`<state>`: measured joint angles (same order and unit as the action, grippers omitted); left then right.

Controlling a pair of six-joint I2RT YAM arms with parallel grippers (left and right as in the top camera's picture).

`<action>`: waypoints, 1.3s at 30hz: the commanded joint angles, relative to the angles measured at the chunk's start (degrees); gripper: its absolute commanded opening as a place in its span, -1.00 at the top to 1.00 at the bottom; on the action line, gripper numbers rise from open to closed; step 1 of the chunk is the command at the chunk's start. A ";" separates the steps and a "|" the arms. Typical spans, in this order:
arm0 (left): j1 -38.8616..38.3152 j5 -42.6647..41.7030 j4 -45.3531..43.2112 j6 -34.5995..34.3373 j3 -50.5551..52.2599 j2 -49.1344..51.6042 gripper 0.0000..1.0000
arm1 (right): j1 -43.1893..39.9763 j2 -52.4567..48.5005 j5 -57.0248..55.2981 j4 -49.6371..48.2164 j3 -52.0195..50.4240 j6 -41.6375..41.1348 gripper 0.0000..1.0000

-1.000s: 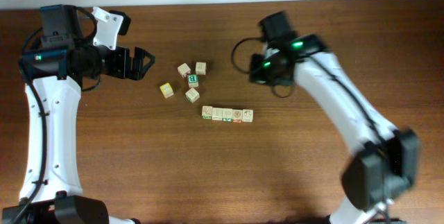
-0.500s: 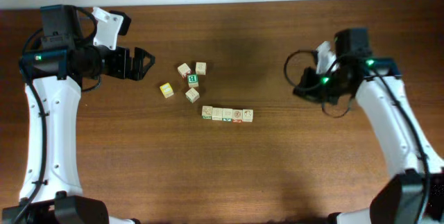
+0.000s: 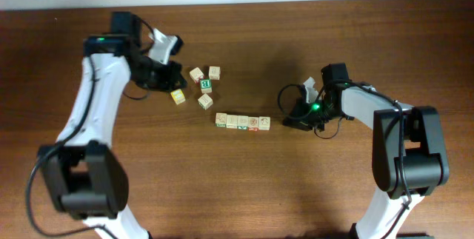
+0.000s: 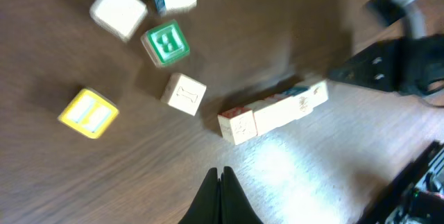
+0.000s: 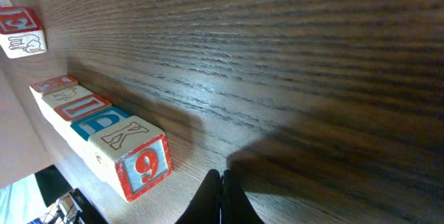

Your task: Rotate 5 blocks

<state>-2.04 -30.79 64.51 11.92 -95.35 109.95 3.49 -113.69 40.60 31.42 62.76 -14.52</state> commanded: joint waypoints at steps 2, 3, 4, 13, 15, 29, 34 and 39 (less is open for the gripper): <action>-1.55 4.39 -1.60 -3.37 2.95 3.63 1.00 | 0.39 -0.63 3.63 -1.73 -0.48 0.79 0.92; -1.44 4.76 -4.02 -3.78 5.81 3.61 1.00 | 0.66 -0.66 3.65 -1.95 -0.50 0.79 0.92; -1.46 4.96 -6.23 -4.57 8.07 3.61 1.00 | 1.14 -0.70 3.50 -2.16 -0.52 0.79 0.92; -8.35 5.44 -22.08 -11.32 21.33 3.61 1.00 | 2.56 -0.81 2.29 -2.97 -0.52 0.57 0.92; -9.07 7.58 -22.23 -12.15 21.35 3.61 1.00 | 2.56 -0.81 2.29 -2.97 -0.52 0.59 0.92; -12.72 8.87 -24.41 -14.88 21.55 3.63 1.00 | 2.56 -0.81 2.29 -3.19 -0.52 0.59 0.92; -12.72 10.05 -24.85 -15.65 22.64 3.63 1.00 | 2.56 -0.81 2.32 -3.19 -0.52 0.59 0.92; -12.92 8.48 -26.18 -15.58 23.17 3.61 1.00 | 2.56 -0.81 2.29 -3.17 -0.52 0.59 0.92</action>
<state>-14.83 -20.99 39.20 -2.90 -72.97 113.19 5.85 -113.75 42.57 28.34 62.74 -14.52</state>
